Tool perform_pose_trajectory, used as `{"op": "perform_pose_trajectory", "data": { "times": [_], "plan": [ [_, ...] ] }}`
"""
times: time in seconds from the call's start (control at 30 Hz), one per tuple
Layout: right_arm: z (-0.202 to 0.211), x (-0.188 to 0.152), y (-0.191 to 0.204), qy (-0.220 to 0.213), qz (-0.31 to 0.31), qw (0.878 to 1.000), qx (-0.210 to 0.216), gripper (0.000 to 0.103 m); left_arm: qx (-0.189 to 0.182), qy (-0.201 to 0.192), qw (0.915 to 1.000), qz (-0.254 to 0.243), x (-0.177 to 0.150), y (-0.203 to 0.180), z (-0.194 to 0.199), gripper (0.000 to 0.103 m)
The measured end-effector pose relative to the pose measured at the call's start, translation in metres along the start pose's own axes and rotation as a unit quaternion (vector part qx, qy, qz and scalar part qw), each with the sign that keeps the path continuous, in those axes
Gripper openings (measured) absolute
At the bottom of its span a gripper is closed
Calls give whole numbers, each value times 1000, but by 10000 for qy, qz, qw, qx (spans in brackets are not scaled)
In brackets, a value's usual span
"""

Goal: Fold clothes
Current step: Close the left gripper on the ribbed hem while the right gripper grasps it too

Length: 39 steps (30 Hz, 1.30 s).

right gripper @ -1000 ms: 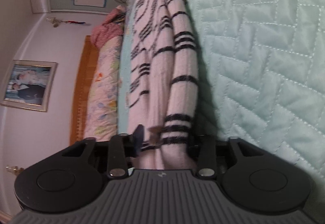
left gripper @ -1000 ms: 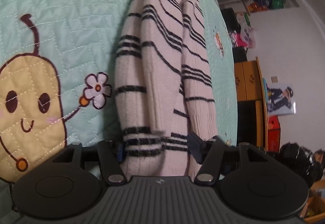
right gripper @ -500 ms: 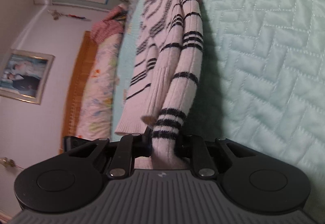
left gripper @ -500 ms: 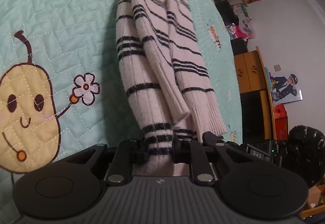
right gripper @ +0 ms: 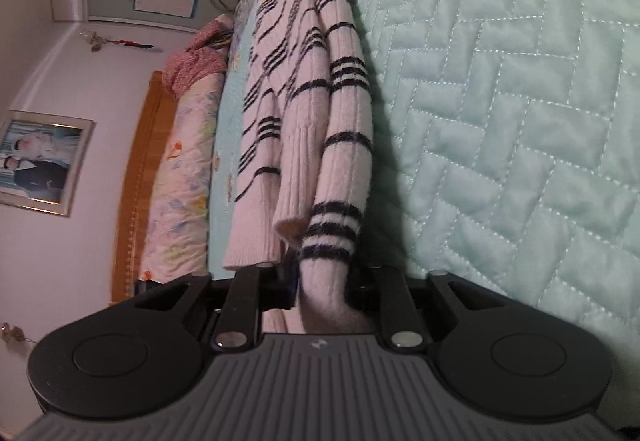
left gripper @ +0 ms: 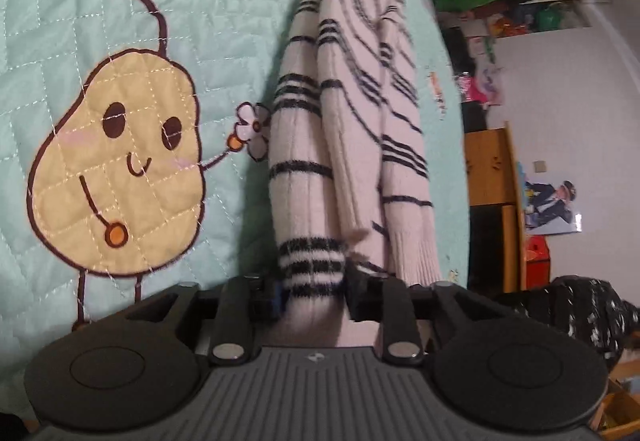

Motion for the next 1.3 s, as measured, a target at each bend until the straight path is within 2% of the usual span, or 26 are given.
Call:
{"op": "perform_pose_trajectory", "data": {
  "times": [0.03, 0.1, 0.13, 0.17, 0.3, 0.43, 0.5, 0.53, 0.57, 0.63, 0.77, 0.83, 0.9, 0.93, 0.97, 1.0, 1.03, 1.07, 1.1, 1.13, 1.3],
  "plan": [
    [1, -1, 0, 28, -9, 10000, 12, 31, -92, -24, 10000, -5, -1, -1, 3, 55],
    [4, 1, -1, 70, -129, 9998, 98, 35, -247, -184, 9995, 38, -1, -1, 10, 64],
    [5, 1, 0, 66, -180, 9997, 177, 41, -290, -267, 9992, 33, -1, -1, 14, 69],
    [6, 0, 1, 98, -138, 9996, 230, 47, -297, -321, 9990, -25, -2, -2, 16, 69],
    [6, -4, 8, 297, 185, 9992, 192, 52, -39, -274, 9988, -404, -4, -10, 8, 69],
    [4, -1, 5, 280, 0, 9993, 236, 52, -155, -224, 9994, -217, 3, -13, -1, 69],
    [0, 0, 8, 259, 86, 9994, 206, 50, -151, -151, 9997, -104, 5, -13, -6, 69],
    [-2, 0, 9, 256, 188, 9994, 145, 46, -129, -115, 9998, -43, 5, -11, -7, 69],
    [-4, 0, 10, 268, 268, 9992, 82, 34, -129, -88, 9999, -14, 7, -12, -8, 69],
    [-6, 1, 6, 259, 226, 9994, -27, 21, -97, -38, 9999, 24, 8, -12, -8, 68],
    [-3, 1, -5, 148, -83, 9998, 84, 20, -28, 25, 9998, 195, 8, -7, -4, 62],
    [-2, 0, -3, 174, 33, 9998, -8, 23, -28, 17, 9999, 158, 6, -6, -2, 63],
    [-2, 0, 0, 135, -6, 9998, 115, 40, 1, 36, 10000, 85, 6, -7, -3, 64],
    [-2, 1, 1, 77, -93, 9995, 295, 53, 20, 57, 10000, 49, 5, -7, -4, 64],
    [-2, 3, 1, 21, -125, 9989, 448, 54, 44, 110, 9999, -33, 5, -9, -4, 64],
    [-4, 3, 1, 39, -76, 9992, 380, 52, 71, 172, 9997, -127, 5, -11, -5, 64],
    [-6, 4, 1, 65, -18, 9996, 285, 40, 97, 233, 9994, -221, 5, -14, -6, 61],
    [-8, 4, 0, 122, 51, 9998, 121, 24, 162, 283, 9989, -336, 5, -16, -7, 55],
    [-10, 4, 0, 171, 92, 9998, 17, 19, 256, 311, 9984, -392, 5, -17, -9, 22],
    [-10, 4, 0, 168, 113, 9998, -29, 19, 355, 333, 9979, -429, 4, -16, -11, 19],
    [-9, 5, -1, 210, 192, 9996, -78, 18, 248, 312, 9991, -119, 5, -6, -14, 18]
  ]
}}
Point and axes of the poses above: each gripper's, at about its wrist camera, not at the fingertips, and z roughly against the way its jaws point, y to its left, x to its top, the point moved 6 cm from there along -z, roughly the way its jaws point, and after that the axes turned 12 degrees about x, right-handed, at the moved point
